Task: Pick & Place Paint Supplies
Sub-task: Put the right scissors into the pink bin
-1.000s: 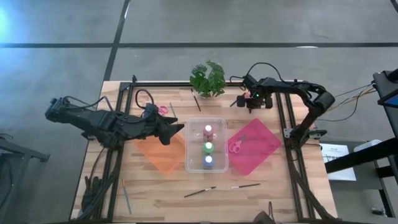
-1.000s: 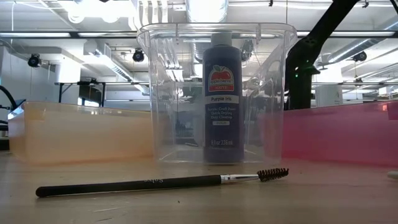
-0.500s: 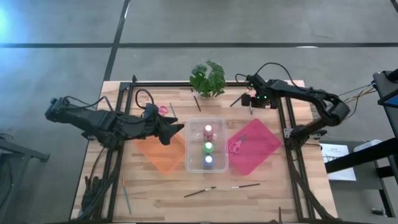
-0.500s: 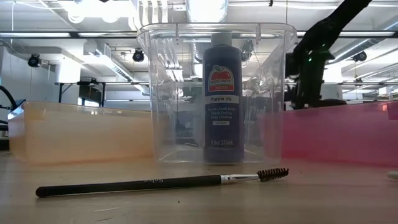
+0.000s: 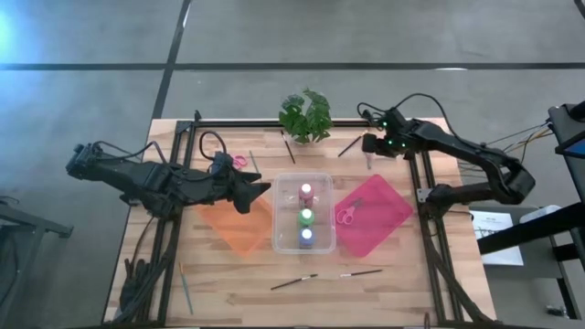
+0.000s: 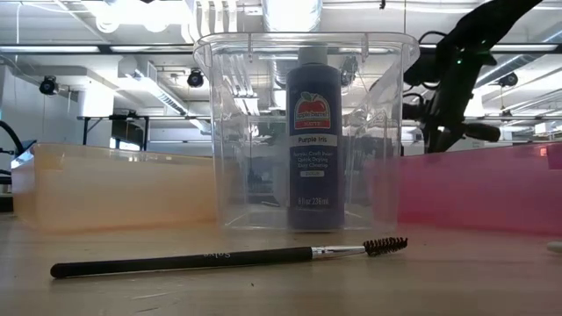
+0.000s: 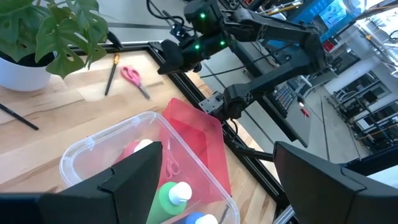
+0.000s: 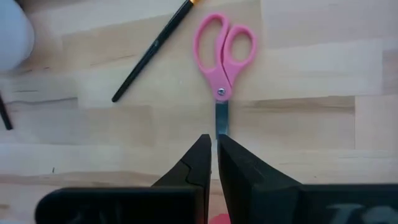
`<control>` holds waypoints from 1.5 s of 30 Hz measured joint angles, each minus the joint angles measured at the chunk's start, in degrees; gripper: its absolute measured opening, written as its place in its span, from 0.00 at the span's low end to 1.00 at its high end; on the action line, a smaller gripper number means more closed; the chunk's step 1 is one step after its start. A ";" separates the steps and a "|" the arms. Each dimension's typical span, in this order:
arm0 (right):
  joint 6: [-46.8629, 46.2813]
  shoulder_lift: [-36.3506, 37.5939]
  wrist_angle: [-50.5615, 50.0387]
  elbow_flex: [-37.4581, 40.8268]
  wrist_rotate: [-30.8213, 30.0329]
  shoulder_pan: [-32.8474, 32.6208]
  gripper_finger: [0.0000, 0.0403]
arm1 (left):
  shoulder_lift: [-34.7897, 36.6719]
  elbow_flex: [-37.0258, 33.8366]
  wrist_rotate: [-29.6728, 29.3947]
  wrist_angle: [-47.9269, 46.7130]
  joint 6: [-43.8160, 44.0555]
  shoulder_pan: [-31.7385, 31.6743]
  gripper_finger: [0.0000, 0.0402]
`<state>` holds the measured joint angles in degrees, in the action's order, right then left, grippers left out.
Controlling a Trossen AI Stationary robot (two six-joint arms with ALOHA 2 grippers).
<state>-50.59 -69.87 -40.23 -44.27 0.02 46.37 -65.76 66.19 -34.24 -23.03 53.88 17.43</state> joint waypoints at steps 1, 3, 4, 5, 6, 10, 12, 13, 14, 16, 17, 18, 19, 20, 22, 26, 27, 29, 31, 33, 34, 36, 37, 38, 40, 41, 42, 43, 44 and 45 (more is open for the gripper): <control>0.00 -0.32 0.25 0.00 0.04 0.00 0.07 | 0.00 0.00 0.02 0.01 0.01 0.00 0.79; 0.10 -1.08 0.90 -0.01 0.04 0.03 0.07 | 0.00 0.00 0.05 0.04 0.06 0.01 0.79; 0.53 -1.51 1.30 -0.11 0.02 0.03 0.07 | 0.00 0.00 0.12 0.05 0.18 0.04 0.79; 1.07 -2.05 2.18 -0.34 0.07 0.03 0.07 | 0.00 0.00 0.13 0.07 0.18 0.04 0.79; 1.50 -2.65 3.02 -0.77 0.25 0.05 0.08 | 0.00 0.00 0.13 0.09 0.18 0.04 0.79; 2.80 -6.37 3.34 -3.79 0.30 0.16 0.17 | 0.00 0.00 0.13 0.14 0.18 0.04 0.79; 2.75 -8.75 3.05 -5.70 -0.04 0.25 0.23 | 0.00 0.00 0.13 0.12 0.18 0.04 0.79; 2.73 -10.09 3.01 -6.71 -0.21 0.42 0.26 | 0.00 0.00 0.11 0.09 0.18 0.04 0.79; 2.60 -11.67 2.82 -7.83 -0.36 0.63 0.28 | 0.00 0.00 0.13 0.09 0.18 0.04 0.79; 1.94 -15.15 1.03 -9.80 -0.49 1.04 0.31 | 0.00 0.00 0.11 0.07 0.18 0.04 0.79; 2.05 -16.99 -0.09 -10.82 -0.56 1.28 0.32 | 0.00 0.00 0.11 0.07 0.18 0.04 0.79; 2.58 -18.81 -1.04 -11.85 -0.83 1.58 0.32 | 0.00 0.00 0.11 0.07 0.18 0.04 0.79; 3.00 -20.61 -2.14 -12.90 -1.42 1.78 0.32 | 0.00 0.00 0.11 0.07 0.18 0.04 0.79; 3.36 -22.24 -3.36 -13.82 -1.94 2.00 0.32 | 0.00 0.00 0.11 0.07 0.18 0.04 0.79; 4.42 -25.29 -5.12 -15.34 -2.67 2.55 0.32 | 0.00 0.00 0.09 0.05 0.18 0.02 0.79; 6.03 -29.06 -5.94 -18.16 -3.13 3.42 0.32 | 0.00 0.00 0.13 0.05 0.20 0.02 0.79; 6.19 -29.58 -6.01 -18.69 -3.17 3.66 0.32 | 0.00 0.00 0.13 0.03 0.20 0.02 0.79; 6.79 -30.38 -6.07 -19.68 -3.22 4.12 0.32 | 0.00 0.00 0.13 0.03 0.22 0.00 0.79; 7.53 -30.94 -6.02 -20.64 -3.23 4.75 0.32 | 0.00 0.00 0.13 -0.01 0.22 0.00 0.79; 7.98 -31.45 -6.14 -21.07 -3.15 5.39 0.32 | 0.00 0.00 0.15 -0.05 0.22 0.00 0.79; 8.27 -31.56 -6.34 -21.05 -3.00 5.61 0.32 | 0.00 0.00 0.15 -0.13 0.22 0.00 0.79; 8.47 -31.58 -6.29 -20.58 -3.02 5.94 0.32 | 0.00 0.00 0.15 -0.18 0.22 0.00 0.79; 8.58 -31.58 -6.11 -20.15 -3.02 6.11 0.32 | 0.00 0.00 0.15 -0.19 0.22 0.00 0.79; 8.61 -31.58 -6.15 -19.61 -3.01 6.25 0.32 | 0.00 0.00 0.15 -0.24 0.22 0.00 0.79; 8.59 -31.58 -5.95 -18.32 -3.00 6.42 0.32 | 0.00 0.00 0.15 -0.47 0.22 0.00 0.79; 8.61 -31.58 -5.76 -17.81 -2.95 6.52 0.32 | 0.00 0.00 0.16 -0.58 0.22 0.00 0.79; 8.63 -31.58 -5.44 -17.32 -2.95 6.54 0.32 | 0.00 0.00 0.15 -0.61 0.22 0.00 0.79; 8.80 -31.58 -5.42 -16.98 -2.98 6.56 0.32 | 0.00 0.00 0.17 -0.61 0.22 0.00 0.79; 8.94 -31.58 -5.36 -16.69 -2.98 6.58 0.32 | 0.00 0.00 0.16 -0.62 0.22 0.00 0.79; 9.02 -31.58 -5.09 -16.50 -3.00 6.58 0.32 | 0.00 0.00 0.15 -0.61 0.24 0.00 0.79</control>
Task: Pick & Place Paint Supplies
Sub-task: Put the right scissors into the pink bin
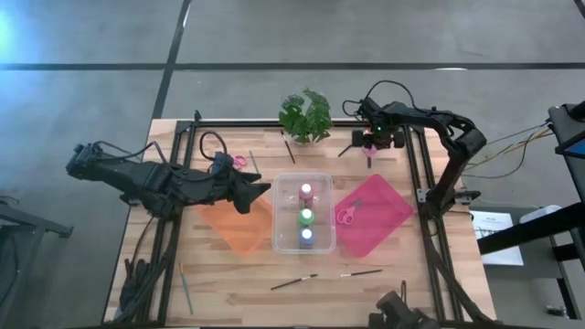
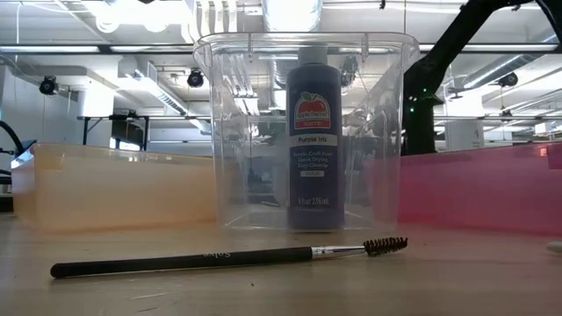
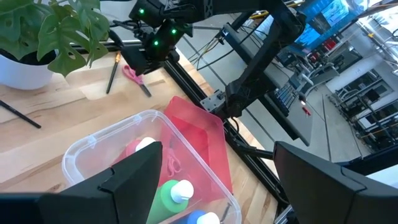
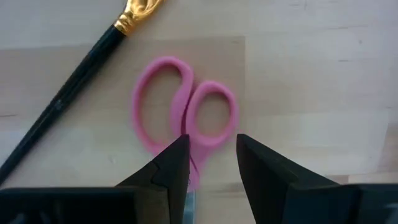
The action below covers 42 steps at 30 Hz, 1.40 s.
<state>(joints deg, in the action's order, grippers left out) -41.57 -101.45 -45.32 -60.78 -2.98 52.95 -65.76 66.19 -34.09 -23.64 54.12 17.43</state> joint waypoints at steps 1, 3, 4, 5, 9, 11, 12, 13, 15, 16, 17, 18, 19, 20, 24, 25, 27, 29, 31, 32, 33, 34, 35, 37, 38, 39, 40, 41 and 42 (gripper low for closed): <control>0.01 0.00 0.34 0.06 0.02 0.00 0.32 | 0.00 0.00 0.01 -0.02 0.21 0.00 0.79; 0.04 0.38 1.06 0.07 0.20 -0.01 0.32 | 0.00 0.00 0.02 -0.09 0.43 0.00 0.79; 0.22 0.74 1.37 0.03 0.24 -0.09 0.32 | 0.00 0.00 0.02 -0.11 0.43 0.00 0.79; 0.49 1.03 1.54 -0.15 0.24 -0.26 0.32 | 0.00 0.00 0.02 -0.18 0.43 0.00 0.79; 2.22 1.36 2.37 -0.83 0.57 -1.17 0.32 | 0.00 0.00 0.03 -0.28 0.74 0.00 0.79; 3.35 1.30 2.72 -0.83 1.00 -1.77 0.32 | 0.00 0.00 0.02 -0.29 0.80 0.00 0.79; 4.68 1.17 3.20 -0.83 1.47 -2.12 0.32 | 0.00 0.00 0.02 -0.31 0.82 0.00 0.79; 6.37 0.94 3.81 -0.83 1.91 -2.56 0.32 | 0.00 0.00 0.02 -0.31 0.82 0.00 0.79; 9.36 0.45 4.12 -0.83 1.87 -3.65 0.32 | 0.00 0.00 0.02 -0.33 0.82 0.00 0.79; 10.16 0.34 4.06 -0.83 1.59 -4.06 0.32 | 0.00 0.00 0.02 -0.35 0.82 0.00 0.79; 10.77 0.33 4.21 -0.83 1.52 -4.32 0.32 | 0.00 0.00 0.02 -0.37 0.82 0.00 0.79; 11.15 0.33 4.44 -0.83 1.53 -4.45 0.32 | 0.00 0.00 0.02 -0.36 0.89 0.00 0.79; 11.45 0.33 4.71 -0.83 1.53 -4.45 0.32 | 0.00 0.00 0.02 -0.37 1.16 0.00 0.79; 11.62 0.33 4.95 -0.83 1.50 -4.38 0.32 | 0.00 0.00 0.02 -0.37 1.40 0.00 0.79; 11.81 0.16 5.33 -0.83 1.05 -4.22 0.32 | 0.00 0.00 0.02 -0.35 1.90 0.00 0.79; 11.81 -0.08 5.37 -0.83 1.05 -4.20 0.32 | 0.00 0.00 0.02 -0.35 2.11 0.00 0.79; 12.14 -0.66 5.75 -0.83 1.26 -4.24 0.32 | 0.00 0.00 0.02 -0.37 2.68 0.00 0.79; 12.57 -1.06 5.88 -0.83 1.74 -4.26 0.32 | 0.00 0.00 0.02 -0.37 2.76 0.00 0.79; 12.67 -1.45 6.14 -0.83 1.69 -4.33 0.32 | 0.00 0.00 0.02 -0.37 2.84 0.00 0.79; 12.67 -1.67 6.32 -0.83 1.56 -4.31 0.32 | 0.00 0.00 0.02 -0.37 2.99 0.00 0.79; 12.69 -1.79 6.35 -0.83 1.55 -4.31 0.32 | 0.00 0.00 0.00 -0.37 3.05 0.00 0.79; 12.75 -1.86 6.35 -0.83 1.52 -4.29 0.32 | 0.00 0.00 -0.05 -0.35 3.17 0.00 0.79; 13.02 -1.96 6.53 -0.83 1.51 -4.17 0.32 | 0.00 0.00 -0.09 -0.35 3.28 0.00 0.79; 14.07 -2.45 6.73 -0.85 1.51 -4.06 0.32 | 0.00 0.00 -0.24 -0.35 3.40 0.00 0.79; 14.60 -2.71 6.63 -0.85 1.47 -4.04 0.32 | 0.00 0.00 -0.25 -0.35 3.40 0.00 0.79; 14.91 -2.97 6.64 -0.93 1.49 -4.04 0.32 | 0.00 0.00 -0.29 -0.34 3.40 0.00 0.79; 14.96 -3.30 6.51 -1.00 1.52 -4.04 0.32 | 0.00 0.00 -0.33 -0.33 3.42 0.00 0.79; 14.83 -3.59 6.29 -1.10 1.48 -4.04 0.32 | 0.00 0.00 -0.44 -0.33 3.44 0.00 0.79; 14.79 -4.02 6.08 -1.19 1.42 -4.04 0.32 | 0.00 0.00 -0.46 -0.33 3.63 0.00 0.79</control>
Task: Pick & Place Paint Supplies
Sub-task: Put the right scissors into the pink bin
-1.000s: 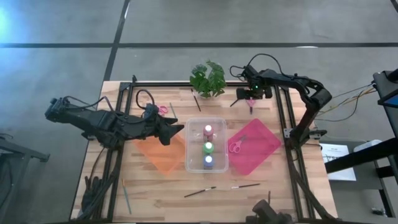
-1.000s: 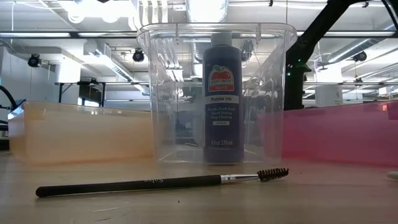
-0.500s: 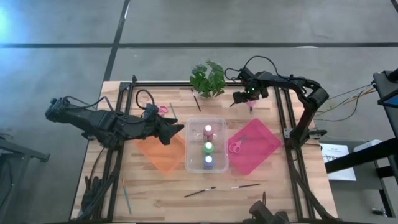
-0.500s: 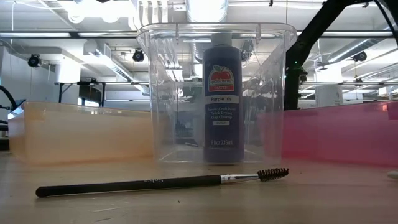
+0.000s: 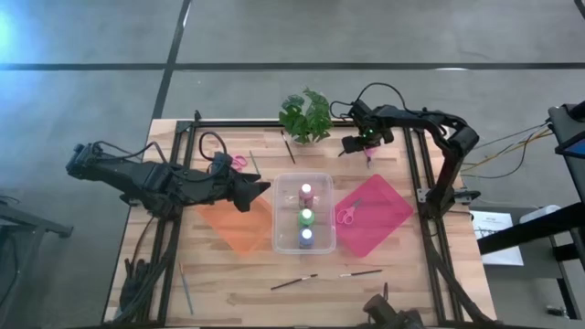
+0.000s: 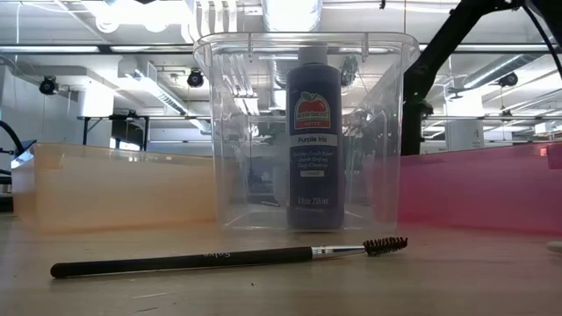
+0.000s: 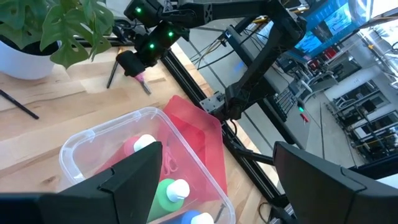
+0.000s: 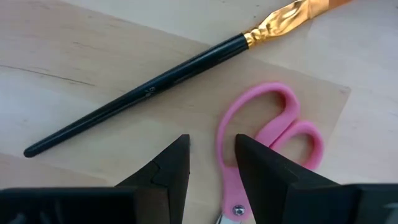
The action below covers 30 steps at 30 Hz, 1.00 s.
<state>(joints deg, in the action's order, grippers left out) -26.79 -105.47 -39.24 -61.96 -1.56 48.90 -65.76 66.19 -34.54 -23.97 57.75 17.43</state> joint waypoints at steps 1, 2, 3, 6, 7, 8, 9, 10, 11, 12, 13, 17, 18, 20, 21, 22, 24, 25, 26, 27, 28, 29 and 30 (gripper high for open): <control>0.03 -0.49 -0.33 -0.03 -0.07 0.00 0.32 | 0.00 0.00 -0.12 0.01 0.35 0.00 0.79; 0.05 -0.83 -0.59 -0.07 -0.02 0.00 0.32 | 0.00 0.00 -0.21 -0.02 0.60 0.00 0.79; 0.12 -1.09 -0.76 -0.06 0.00 0.00 0.32 | 0.00 0.00 -0.22 -0.01 0.66 0.00 0.79; 0.09 -1.13 -1.23 -0.06 -0.13 0.00 0.26 | 0.00 0.00 -0.22 -0.02 0.81 0.00 0.79; 0.03 -1.01 -1.44 -0.06 -0.15 0.00 0.23 | 0.00 0.00 -0.22 -0.02 0.81 0.00 0.79; -0.03 -0.88 -1.68 -0.03 -0.19 0.00 0.19 | 0.00 0.00 -0.23 -0.02 0.81 0.00 0.79; -0.27 -0.86 -1.91 -0.01 -0.20 0.00 0.14 | 0.00 0.00 -0.24 -0.02 0.81 0.00 0.79; -0.47 -0.87 -2.21 -0.01 -0.19 0.02 0.09 | 0.00 0.00 -0.30 -0.02 0.81 0.00 0.79; -0.50 -0.88 -2.51 -0.01 -0.18 0.02 0.06 | 0.00 0.00 -0.41 -0.02 0.81 0.00 0.79; -0.66 -0.88 -2.72 -0.01 -0.23 0.02 0.04 | 0.00 0.00 -0.40 -0.02 0.81 0.00 0.79; -0.86 -0.88 -2.81 -0.01 -0.31 0.00 0.04 | 0.00 0.00 -0.40 -0.02 0.81 0.00 0.79; -1.76 0.23 -3.45 0.17 -0.19 0.02 0.02 | 0.00 0.00 -0.42 0.00 0.81 0.00 0.79; -1.77 0.84 -3.93 0.34 -0.11 0.02 0.02 | 0.00 0.00 -0.41 0.01 0.82 0.00 0.79; -2.26 2.41 -6.16 0.77 0.32 0.00 0.02 | 0.00 0.00 -0.42 0.01 0.83 0.00 0.79; -2.67 3.39 -6.68 1.15 0.54 0.01 0.02 | 0.00 0.00 -0.41 0.02 0.81 0.00 0.79; -3.04 4.56 -6.04 1.26 0.52 0.11 0.02 | 0.00 0.00 -0.42 0.05 0.83 0.00 0.79; -3.70 7.35 -4.52 1.97 0.51 0.36 0.02 | 0.00 0.00 -0.42 0.11 0.81 0.01 0.79; -3.85 8.62 -4.33 2.75 0.55 0.49 0.02 | 0.00 0.00 -0.42 0.11 0.81 0.02 0.79; -3.89 9.71 -4.08 3.69 0.49 0.54 0.02 | 0.00 0.00 -0.42 0.10 0.81 0.01 0.79; -4.12 10.82 -3.54 4.59 0.33 0.60 0.02 | 0.00 0.00 -0.42 0.11 0.81 0.02 0.79; -4.76 12.34 -2.78 5.41 0.31 0.66 0.02 | 0.00 0.00 -0.41 0.09 0.81 0.01 0.79; -5.48 14.08 -2.18 6.10 0.33 0.69 0.02 | 0.00 0.00 -0.40 0.11 0.81 0.00 0.79; -5.97 15.96 -1.47 6.88 0.34 0.79 0.02 | 0.00 0.00 -0.40 0.09 0.81 0.00 0.79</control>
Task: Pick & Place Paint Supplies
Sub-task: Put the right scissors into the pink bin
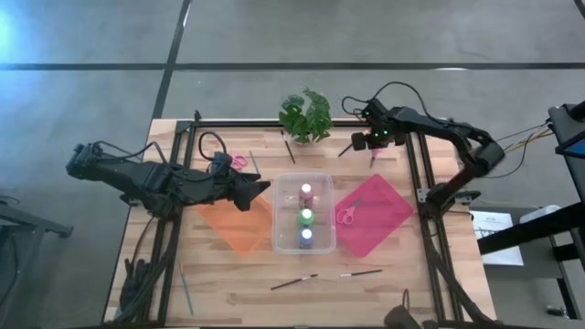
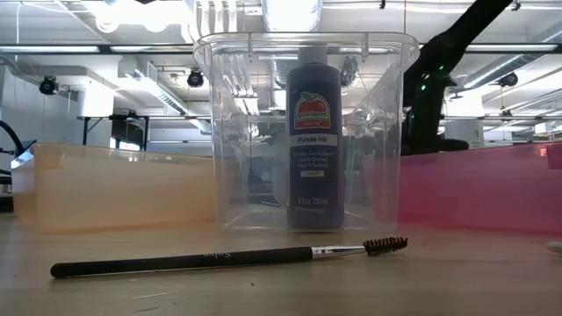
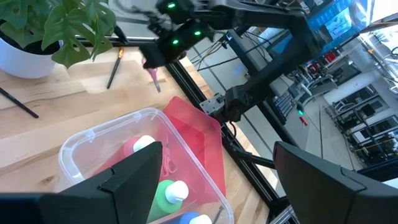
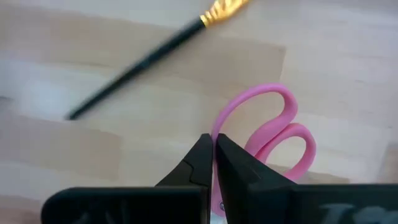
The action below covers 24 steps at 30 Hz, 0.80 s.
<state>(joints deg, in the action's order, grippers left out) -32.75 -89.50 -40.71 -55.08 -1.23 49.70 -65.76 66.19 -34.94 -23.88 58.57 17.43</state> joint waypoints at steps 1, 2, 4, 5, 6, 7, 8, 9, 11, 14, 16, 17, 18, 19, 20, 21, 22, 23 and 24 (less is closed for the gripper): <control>-0.39 1.84 0.91 0.95 0.25 0.04 0.02 | 0.00 0.00 0.00 0.00 0.00 0.00 0.79; -0.85 3.76 1.63 1.94 0.56 0.06 0.02 | 0.00 0.00 0.00 0.00 -0.01 0.00 0.79; -2.66 8.30 2.53 3.47 1.11 0.08 0.02 | 0.00 0.00 -0.02 0.00 -0.04 0.00 0.79; -3.82 10.96 3.19 4.04 1.41 0.06 0.02 | 0.00 0.00 0.00 -0.02 -0.04 0.00 0.79; -5.14 13.65 3.61 4.65 1.69 0.06 0.02 | 0.00 0.00 0.01 -0.04 -0.07 0.00 0.79; -6.72 16.51 3.80 5.54 2.20 -0.06 0.02 | 0.00 0.00 -0.01 -0.13 -0.08 0.01 0.79; -8.13 19.16 3.69 6.53 2.89 -0.30 0.02 | 0.00 0.00 0.01 -0.25 -0.16 0.01 0.79; -9.65 21.67 3.57 7.38 3.85 -0.68 0.02 | 0.00 0.00 0.00 -0.30 -0.21 0.00 0.79; -12.26 27.12 3.39 9.15 5.59 -2.04 0.02 | 0.00 0.00 0.01 -0.43 -0.73 0.02 0.79; -18.24 34.72 0.47 11.42 5.74 -6.54 0.02 | 0.00 0.00 0.01 -0.42 -1.20 0.00 0.79; -23.05 38.91 -0.73 12.52 4.26 -11.16 0.02 | 0.00 0.00 0.01 -0.42 -1.31 0.00 0.79; -25.72 40.65 -1.40 12.88 2.87 -13.78 0.02 | 0.00 0.00 0.01 -0.42 -1.35 0.00 0.79; -28.43 42.08 -2.48 13.27 1.27 -16.45 0.02 | 0.00 0.00 0.01 -0.42 -1.37 0.01 0.79; -31.36 43.15 -3.96 13.75 -0.25 -19.25 0.02 | 0.00 0.00 0.01 -0.42 -1.43 0.02 0.79; -34.29 43.87 -5.34 14.29 -1.79 -22.08 0.02 | 0.00 0.00 0.01 -0.42 -1.53 0.00 0.79; -37.19 44.20 -6.29 14.85 -3.27 -24.97 0.02 | 0.00 0.00 0.01 -0.42 -1.54 0.02 0.79; -40.04 44.36 -6.76 15.42 -4.73 -27.93 0.02 | 0.00 0.00 0.01 -0.42 -1.73 0.02 0.79; -42.87 44.36 -7.14 15.95 -6.02 -31.20 0.02 | 0.00 0.00 0.05 -0.42 -1.75 0.02 0.79; -45.66 44.16 -7.16 16.51 -7.09 -34.32 0.02 | 0.00 0.00 0.24 -0.42 -1.77 0.00 0.79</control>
<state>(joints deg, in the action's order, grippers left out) -78.41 -45.34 -47.88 -38.57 -8.32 15.38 -65.76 66.19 -34.70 -24.29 56.80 17.43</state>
